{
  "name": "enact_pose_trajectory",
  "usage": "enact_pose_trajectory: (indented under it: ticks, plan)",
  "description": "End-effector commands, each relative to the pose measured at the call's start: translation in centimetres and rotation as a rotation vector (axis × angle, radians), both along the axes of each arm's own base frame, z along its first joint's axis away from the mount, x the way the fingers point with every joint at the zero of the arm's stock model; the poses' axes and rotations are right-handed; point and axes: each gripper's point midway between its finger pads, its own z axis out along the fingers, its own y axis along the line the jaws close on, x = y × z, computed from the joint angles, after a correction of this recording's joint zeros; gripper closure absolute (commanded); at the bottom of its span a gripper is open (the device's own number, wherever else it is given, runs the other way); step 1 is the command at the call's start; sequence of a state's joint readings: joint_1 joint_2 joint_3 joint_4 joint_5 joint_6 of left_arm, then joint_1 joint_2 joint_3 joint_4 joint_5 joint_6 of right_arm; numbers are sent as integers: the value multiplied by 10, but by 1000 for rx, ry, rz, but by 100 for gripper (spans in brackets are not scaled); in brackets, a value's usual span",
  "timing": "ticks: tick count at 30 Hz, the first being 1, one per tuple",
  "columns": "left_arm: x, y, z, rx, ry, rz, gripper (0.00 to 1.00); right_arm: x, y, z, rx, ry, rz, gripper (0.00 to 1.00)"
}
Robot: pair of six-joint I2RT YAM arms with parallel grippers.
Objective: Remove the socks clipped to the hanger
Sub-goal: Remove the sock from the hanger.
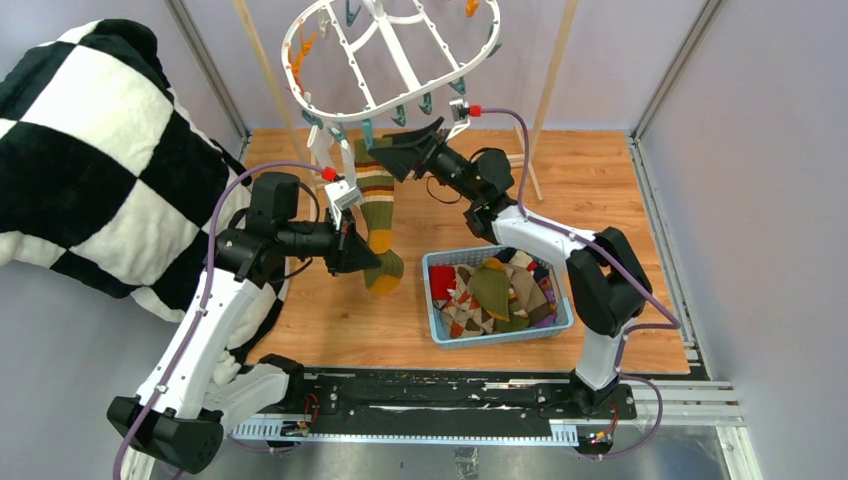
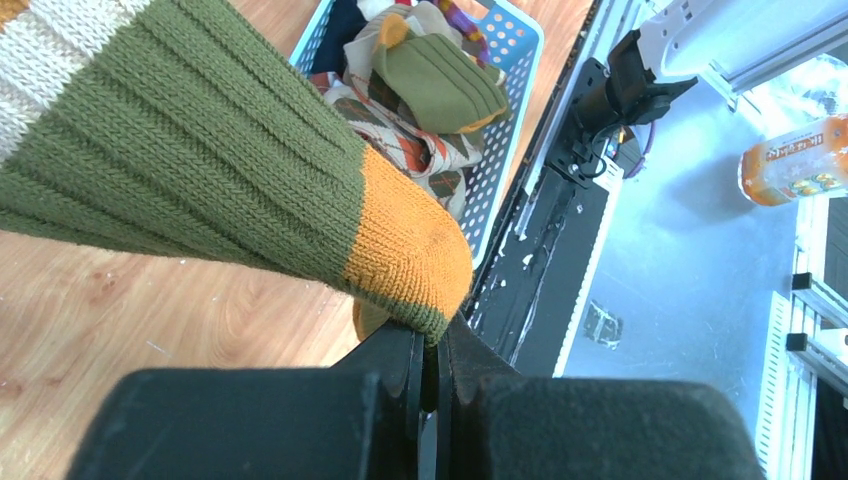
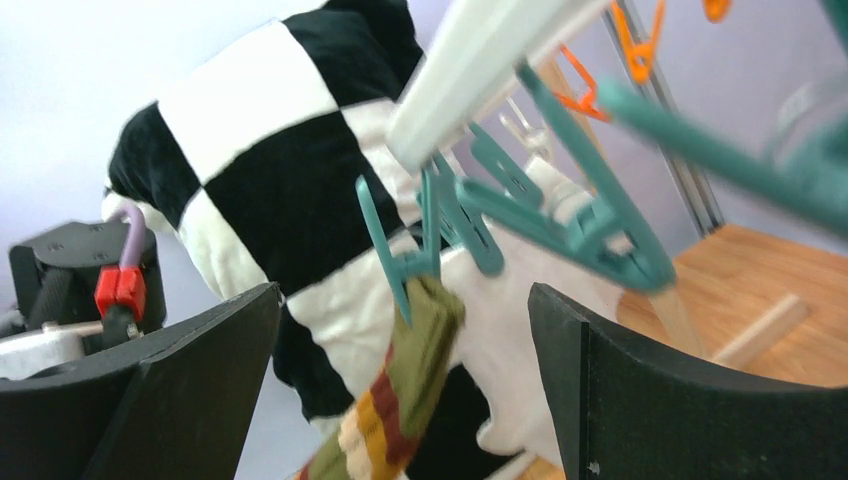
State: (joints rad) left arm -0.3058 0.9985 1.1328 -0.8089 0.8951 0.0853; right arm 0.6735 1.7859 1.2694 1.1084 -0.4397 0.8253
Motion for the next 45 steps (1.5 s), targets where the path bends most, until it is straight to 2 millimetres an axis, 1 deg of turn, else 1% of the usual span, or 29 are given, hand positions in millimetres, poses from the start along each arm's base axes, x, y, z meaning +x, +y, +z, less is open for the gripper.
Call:
enact_pose_trajectory:
  ticks: [1,6,9,11,14,18,19,22,23,25,29,31,32,34,35,36,38,40,42,43,44,45]
  plan:
    - [-4,-4,7,-19,-16,-21,100,-6,9,52,141,-86,65,0]
    - [-6,-4,9,-21,-26,-22,100,1,23,58,173,-83,91,0]
    - [-8,-4,10,-24,-30,-25,100,4,27,56,172,-74,86,0]
    - [-8,-4,10,-26,-32,-28,100,6,28,53,174,-68,81,4]
    - [-9,-4,13,-29,-38,-28,100,6,29,51,182,-70,90,16]
    - [-9,-4,14,-30,-41,-27,100,5,30,57,201,-76,112,35]
    - [-9,-4,15,-30,-43,-26,100,4,32,59,203,-81,119,40]
    - [-9,-3,15,-28,-47,-22,100,4,33,65,206,-81,134,65]
    - [-9,-3,14,-27,-47,-21,100,4,34,67,207,-84,137,72]
    - [-9,-2,14,-25,-49,-16,100,3,32,70,211,-85,138,80]
    - [-10,-1,9,-17,-46,-10,100,1,29,74,203,-91,134,92]
    - [-10,0,8,-15,-48,-8,100,0,27,74,193,-93,135,94]
    - [-10,0,8,-14,-50,-8,100,0,25,74,190,-90,137,91]
    - [-10,0,10,-15,-58,-8,100,-2,21,73,186,-78,138,73]
    - [-10,0,11,-15,-63,-9,100,-3,18,69,179,-73,134,66]
    - [-11,0,12,-16,-68,-10,100,-7,16,67,172,-76,135,58]
    - [-11,1,13,-11,-80,-11,100,-14,8,61,153,-71,133,40]
    - [-10,3,14,-2,-96,-9,100,-22,1,49,126,-63,139,29]
    - [-10,4,15,3,-113,-10,100,-36,-5,37,100,-58,172,17]
    - [-10,4,17,4,-124,-10,100,-44,-7,28,83,-52,191,5]
    - [-10,5,19,5,-135,-8,100,-53,-8,15,56,-37,221,1]
    - [-9,5,21,6,-145,-8,100,-61,-10,7,42,-26,245,0]
